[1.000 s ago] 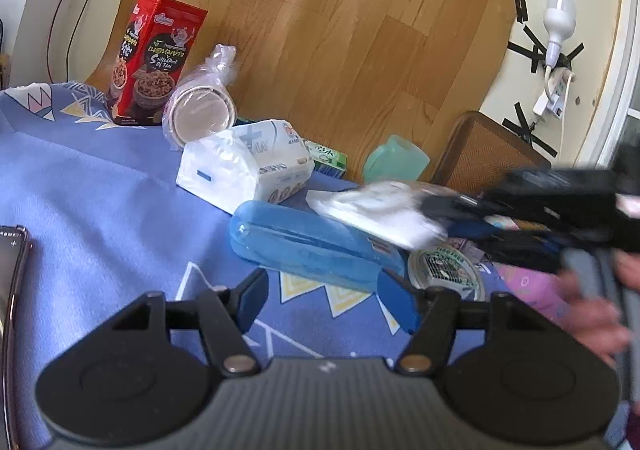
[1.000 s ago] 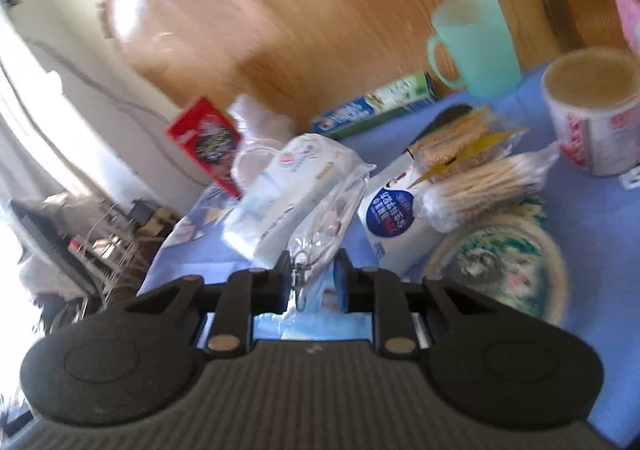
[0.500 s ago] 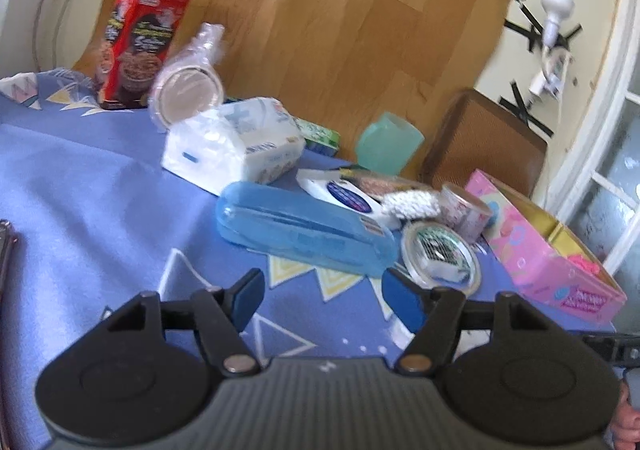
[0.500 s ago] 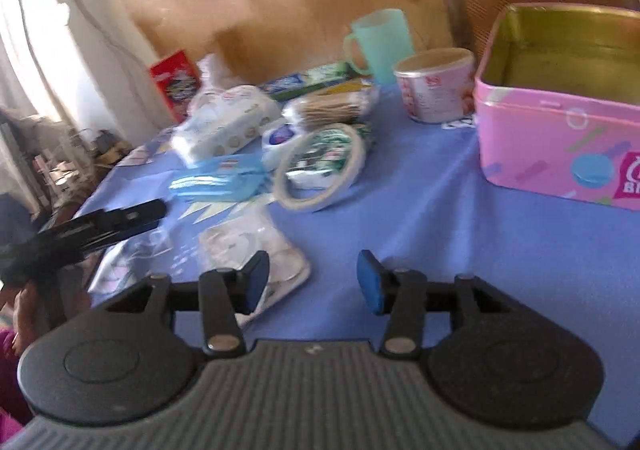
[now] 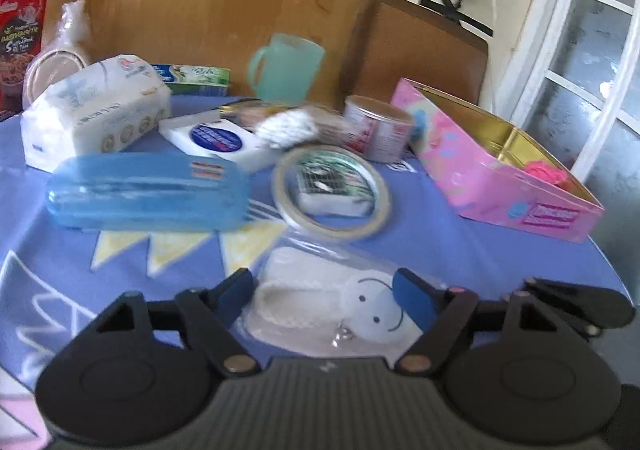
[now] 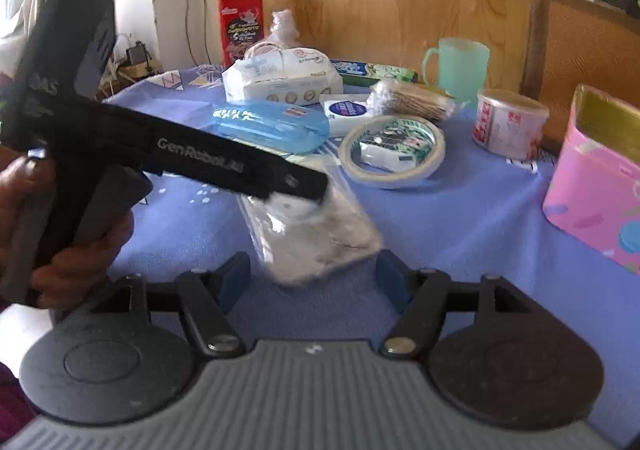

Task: Organize soft objects

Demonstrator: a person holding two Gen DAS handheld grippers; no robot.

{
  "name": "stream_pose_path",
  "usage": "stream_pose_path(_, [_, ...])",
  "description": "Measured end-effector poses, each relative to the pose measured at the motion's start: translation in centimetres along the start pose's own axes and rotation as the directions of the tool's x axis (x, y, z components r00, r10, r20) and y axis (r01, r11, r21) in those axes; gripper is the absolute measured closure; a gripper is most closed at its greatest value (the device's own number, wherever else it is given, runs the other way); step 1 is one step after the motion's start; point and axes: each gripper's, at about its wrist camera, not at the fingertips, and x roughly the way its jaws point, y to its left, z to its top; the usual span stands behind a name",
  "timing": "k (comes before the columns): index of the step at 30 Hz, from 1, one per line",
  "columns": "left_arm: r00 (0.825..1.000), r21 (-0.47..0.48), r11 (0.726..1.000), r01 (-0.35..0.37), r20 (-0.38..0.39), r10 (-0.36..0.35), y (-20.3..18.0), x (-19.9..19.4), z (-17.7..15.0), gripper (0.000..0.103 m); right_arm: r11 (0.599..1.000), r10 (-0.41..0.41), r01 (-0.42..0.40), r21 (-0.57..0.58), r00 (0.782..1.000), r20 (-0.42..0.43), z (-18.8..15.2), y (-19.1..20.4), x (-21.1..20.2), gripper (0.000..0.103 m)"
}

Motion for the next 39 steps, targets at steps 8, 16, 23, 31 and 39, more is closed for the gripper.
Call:
stream_pose_path(8, [0.997, -0.014, 1.0, 0.008, 0.075, -0.007, -1.9, -2.3, 1.0, 0.037, 0.998, -0.034, 0.029, 0.059, 0.995, 0.095, -0.2, -1.7, -1.5, 0.045])
stream_pose_path(16, [0.973, 0.15, 0.982, 0.118, 0.18, -0.145, -9.1, -0.7, 7.4, 0.037, 0.972, -0.235, 0.219, 0.089, 0.932, 0.275, 1.5, -5.3, -5.4, 0.046])
stream_pose_path(23, [0.968, 0.208, 0.972, 0.113, 0.197, -0.155, -15.5, 5.1, 10.4, 0.023, 0.882, -0.469, 0.426, 0.2, 0.834, 0.29, 2.2, -12.6, -7.5, 0.04])
stream_pose_path(31, [0.972, 0.08, 0.996, 0.029, 0.23, -0.047, -7.5, 1.6, 5.9, 0.021, 0.83, -0.529, 0.419, 0.368, 0.8, 0.282, 0.1, -16.0, -8.8, 0.039])
stream_pose_path(39, [0.948, -0.091, 0.97, -0.227, 0.21, 0.241, 3.0, -3.9, 0.1, 0.02, 0.94, -0.272, 0.181, 0.288, 0.909, 0.316, 1.8, -10.6, -5.3, 0.042])
